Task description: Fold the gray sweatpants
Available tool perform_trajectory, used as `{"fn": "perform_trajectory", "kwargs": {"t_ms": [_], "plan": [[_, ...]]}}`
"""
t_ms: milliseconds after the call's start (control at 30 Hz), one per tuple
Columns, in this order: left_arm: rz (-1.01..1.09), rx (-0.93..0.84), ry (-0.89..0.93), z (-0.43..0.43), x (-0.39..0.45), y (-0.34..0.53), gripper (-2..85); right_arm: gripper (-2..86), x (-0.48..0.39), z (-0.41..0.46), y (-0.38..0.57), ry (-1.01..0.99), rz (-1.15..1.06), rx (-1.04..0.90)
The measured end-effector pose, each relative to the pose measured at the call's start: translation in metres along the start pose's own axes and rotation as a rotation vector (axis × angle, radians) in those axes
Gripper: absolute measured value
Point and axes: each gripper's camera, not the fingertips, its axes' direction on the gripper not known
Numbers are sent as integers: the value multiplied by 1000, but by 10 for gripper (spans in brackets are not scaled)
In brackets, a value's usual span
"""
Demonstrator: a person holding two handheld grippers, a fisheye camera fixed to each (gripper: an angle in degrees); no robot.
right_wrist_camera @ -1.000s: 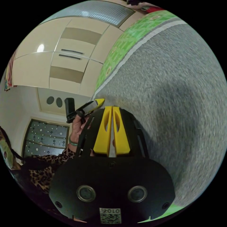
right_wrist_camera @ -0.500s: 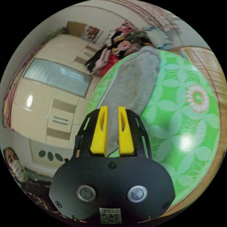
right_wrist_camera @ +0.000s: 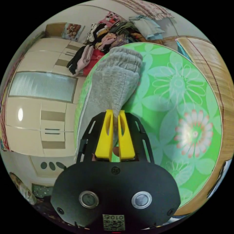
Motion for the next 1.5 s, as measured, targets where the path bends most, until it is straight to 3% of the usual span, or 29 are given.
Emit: {"fn": "perform_trajectory", "kwargs": {"t_ms": [100, 167, 200, 233, 400, 467, 533, 633, 767, 900, 1000, 1067, 1133, 1200, 1367, 1500], "plan": [[-40, -49, -292, 3, -23, -43, -4, 39, -31, 4, 87, -21, -70, -114], [-274, -115, -614, 6, -48, -84, -3, 40, -38, 21, 148, -95, -81, -251], [-317, -122, -635, 6, -49, -93, -3, 39, -42, 33, 183, -224, -103, -388], [-294, -98, -567, 8, -37, -108, -3, 38, -47, 34, 215, -290, -129, -456], [30, 13, -270, 40, 76, -119, -2, 39, -51, -29, 294, -433, -229, -435], [173, -35, -48, 72, 127, -111, -2, 34, -50, -62, 302, -436, -237, -357], [301, -116, 92, 99, 166, -102, -2, 33, -43, -114, 291, -466, -205, -111], [440, -244, 240, 140, 223, -83, -2, 54, -43, -138, 253, -383, -120, 45], [550, -325, 245, 175, 266, -59, -1, 92, -87, -127, 198, -181, -195, 17], [502, -350, 316, 195, 269, -51, -1, 112, -131, -73, 149, -32, -280, -129], [447, -346, 350, 206, 265, -47, -1, 56, -159, -58, 146, -99, -351, -183], [442, -338, 355, 208, 264, -42, -1, 40, -196, -80, 167, -241, -538, -152], [444, -321, 343, 207, 262, -37, -2, 31, -252, -106, 207, -226, -761, -150], [437, -308, 359, 205, 259, -33, -2, 28, -277, -111, 229, -207, -821, -182], [398, -255, 446, 199, 255, -24, -2, 30, -272, -111, 230, -242, -721, -183], [429, -248, 467, 193, 261, -23, -2, 36, -244, -140, 219, -458, -581, -100]]}}
